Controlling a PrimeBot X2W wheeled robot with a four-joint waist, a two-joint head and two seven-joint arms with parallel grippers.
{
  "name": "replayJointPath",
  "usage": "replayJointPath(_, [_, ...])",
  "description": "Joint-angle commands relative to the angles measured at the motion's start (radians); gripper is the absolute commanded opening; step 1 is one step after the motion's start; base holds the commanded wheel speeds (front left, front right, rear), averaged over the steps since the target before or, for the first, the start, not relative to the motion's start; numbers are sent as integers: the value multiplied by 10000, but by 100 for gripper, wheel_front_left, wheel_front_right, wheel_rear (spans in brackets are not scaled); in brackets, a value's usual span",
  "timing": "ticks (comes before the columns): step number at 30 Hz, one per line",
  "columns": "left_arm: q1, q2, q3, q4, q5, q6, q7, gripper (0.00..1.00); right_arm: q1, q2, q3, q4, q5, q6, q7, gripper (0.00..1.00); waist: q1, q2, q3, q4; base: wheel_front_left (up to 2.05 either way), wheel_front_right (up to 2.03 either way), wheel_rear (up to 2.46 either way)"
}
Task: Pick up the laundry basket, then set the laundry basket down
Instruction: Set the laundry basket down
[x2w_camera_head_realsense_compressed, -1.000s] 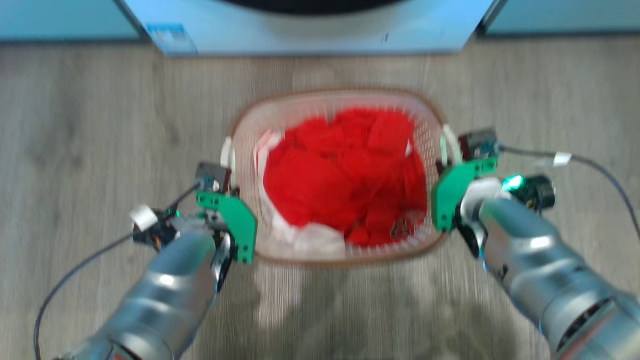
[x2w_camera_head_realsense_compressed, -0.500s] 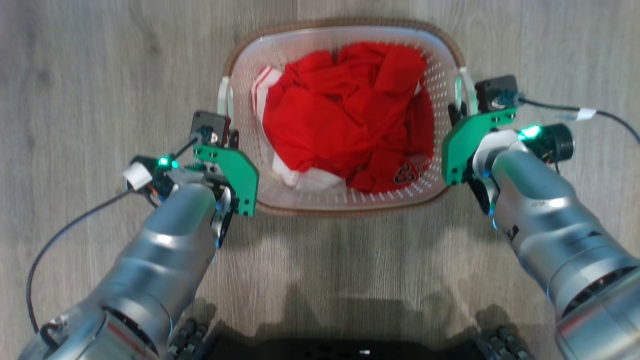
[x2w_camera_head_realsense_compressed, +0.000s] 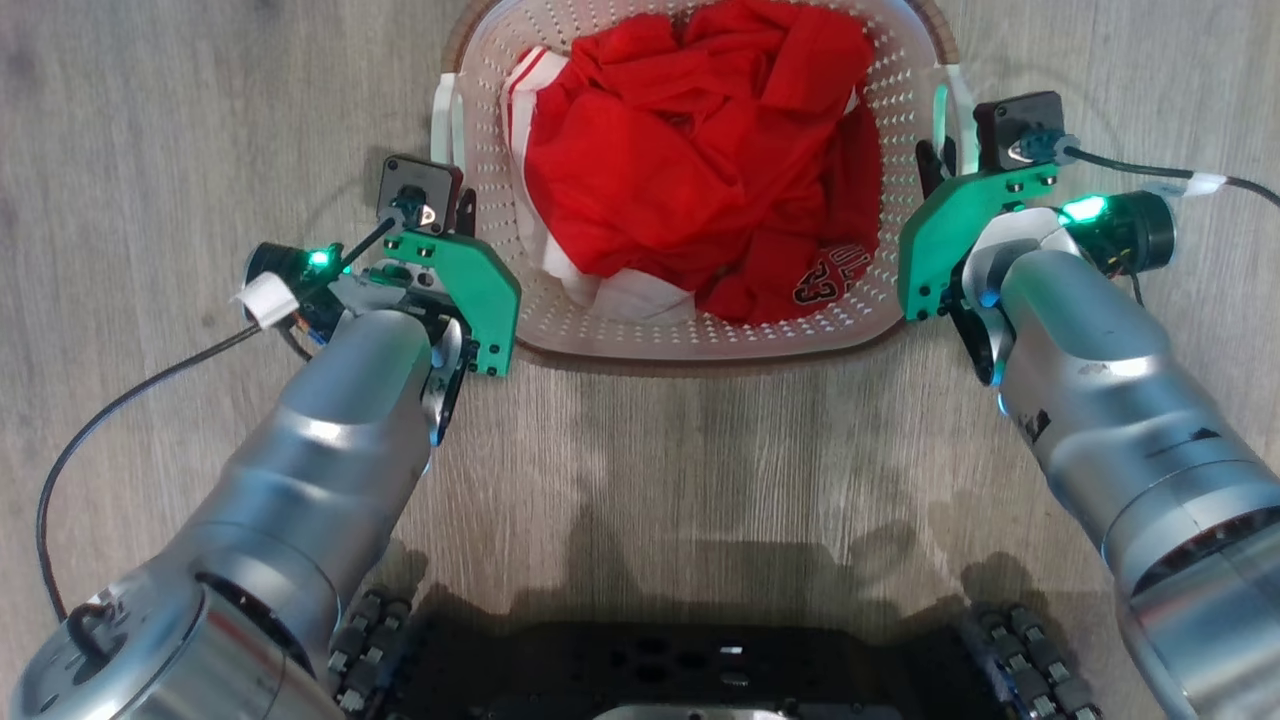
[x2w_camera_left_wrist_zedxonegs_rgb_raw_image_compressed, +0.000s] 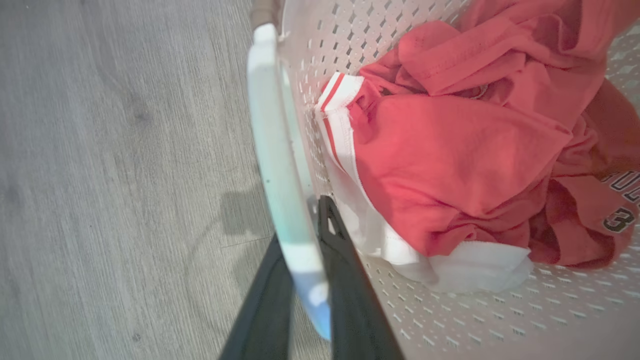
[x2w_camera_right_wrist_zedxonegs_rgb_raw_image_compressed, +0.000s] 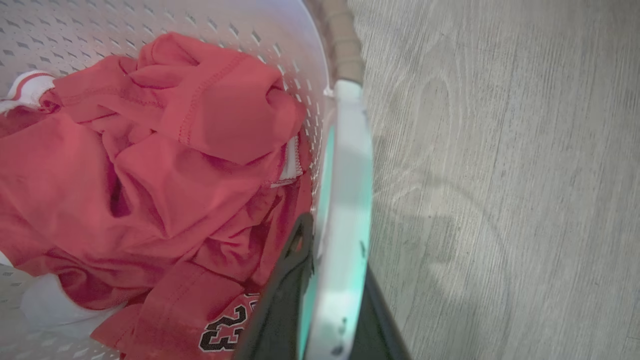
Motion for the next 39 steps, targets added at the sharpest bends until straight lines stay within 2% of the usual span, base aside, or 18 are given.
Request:
replayJointPath(1, [-126,367,38,-10,4,174,-170,0,303,116,31,-79,-291,25,-109,0,-1,0,61,-22,0,0,0])
replayJointPath(10, [-355,367,-116,-80,-72,219,-201,0,140,123,-481,-79,-785,25,-166,0,-1,0,432,10,0,0,0])
replayJointPath(25, [-383,367,-285,-51,-227,267,-210,0,249,125,-567,-79,-900,25,-203,0,-1,0,466,-7,0,0,0])
replayJointPath(26, [-353,367,-296,-28,-271,281,-211,6,280,125,-603,-79,-953,25,-193,21,-1,0,424,-13,0,0,0])
replayJointPath(27, [-341,367,-298,-21,-286,313,-211,29,299,125,-633,-79,-992,25,-186,43,-1,0,399,-16,0,0,0])
replayJointPath(28, [-318,367,-292,-14,-313,346,-211,45,319,125,-667,-79,-1035,25,-175,80,-1,0,370,-14,0,0,0])
replayJointPath(29, [-285,367,-265,-13,-367,370,-211,75,331,125,-701,-79,-1089,25,-178,100,-1,0,341,-15,0,0,0])
replayJointPath(30, [-250,367,-248,-18,-418,385,-211,92,344,125,-728,-79,-1145,25,-180,100,-1,0,311,-16,0,0,0])
replayJointPath(31, [-220,367,-253,-22,-449,398,-211,100,359,125,-759,-79,-1189,25,-179,100,-1,0,281,-13,0,0,0])
replayJointPath(39, [-65,367,-300,-37,-695,495,-211,100,362,125,-979,-79,-1462,25,-215,100,-1,0,85,31,0,0,0])
